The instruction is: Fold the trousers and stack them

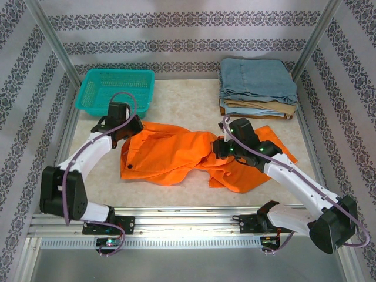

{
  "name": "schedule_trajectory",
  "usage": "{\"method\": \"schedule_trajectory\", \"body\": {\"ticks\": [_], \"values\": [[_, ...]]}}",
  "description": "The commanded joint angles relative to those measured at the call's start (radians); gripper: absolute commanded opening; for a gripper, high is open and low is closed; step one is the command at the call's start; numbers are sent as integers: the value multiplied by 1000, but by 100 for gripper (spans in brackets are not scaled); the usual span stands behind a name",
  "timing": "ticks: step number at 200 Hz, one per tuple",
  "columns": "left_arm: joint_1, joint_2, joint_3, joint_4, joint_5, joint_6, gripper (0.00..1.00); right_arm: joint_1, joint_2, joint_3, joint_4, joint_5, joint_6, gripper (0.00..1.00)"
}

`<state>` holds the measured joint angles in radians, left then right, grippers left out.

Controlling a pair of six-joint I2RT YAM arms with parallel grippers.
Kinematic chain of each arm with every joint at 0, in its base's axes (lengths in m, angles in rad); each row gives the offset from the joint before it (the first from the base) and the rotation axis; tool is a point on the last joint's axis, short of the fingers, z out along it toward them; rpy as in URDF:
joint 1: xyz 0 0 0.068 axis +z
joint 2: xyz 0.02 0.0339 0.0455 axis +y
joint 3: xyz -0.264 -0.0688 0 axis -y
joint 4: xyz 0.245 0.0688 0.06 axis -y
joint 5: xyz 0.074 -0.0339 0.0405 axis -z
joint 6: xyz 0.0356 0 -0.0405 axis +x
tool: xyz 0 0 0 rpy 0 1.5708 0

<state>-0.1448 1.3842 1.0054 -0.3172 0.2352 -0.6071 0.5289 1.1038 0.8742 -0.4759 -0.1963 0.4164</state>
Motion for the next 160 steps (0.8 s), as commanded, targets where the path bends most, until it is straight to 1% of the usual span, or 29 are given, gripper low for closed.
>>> {"method": "schedule_trajectory", "body": {"ticks": [1,13,33,43,72,96,111,124,152,160], "values": [[4,-117,115,-156,-14,42,0,-20,-37,36,-21,-17,-8,0],[24,-166,165,-217,-20,54,0,-23,-44,53,-35,-25,-16,0],[77,-236,212,-305,31,58,0,-23,-56,68,-49,-43,-18,0],[90,-274,223,-354,32,69,0,-22,-66,65,-49,-54,-15,0],[123,-418,177,-468,15,97,0,-18,-91,48,-50,-66,-12,0],[173,-523,132,-546,10,112,0,-15,-116,40,-49,-84,-9,0],[204,-568,104,-575,52,112,0,-8,-133,29,-51,-114,-7,0],[211,-596,90,-613,72,115,0,5,-156,11,-67,-123,-8,0],[215,-656,77,-686,38,142,0,12,-240,-45,-97,-112,-4,0],[219,-665,89,-709,8,148,0,5,-269,-51,-98,-93,-1,0]]}}
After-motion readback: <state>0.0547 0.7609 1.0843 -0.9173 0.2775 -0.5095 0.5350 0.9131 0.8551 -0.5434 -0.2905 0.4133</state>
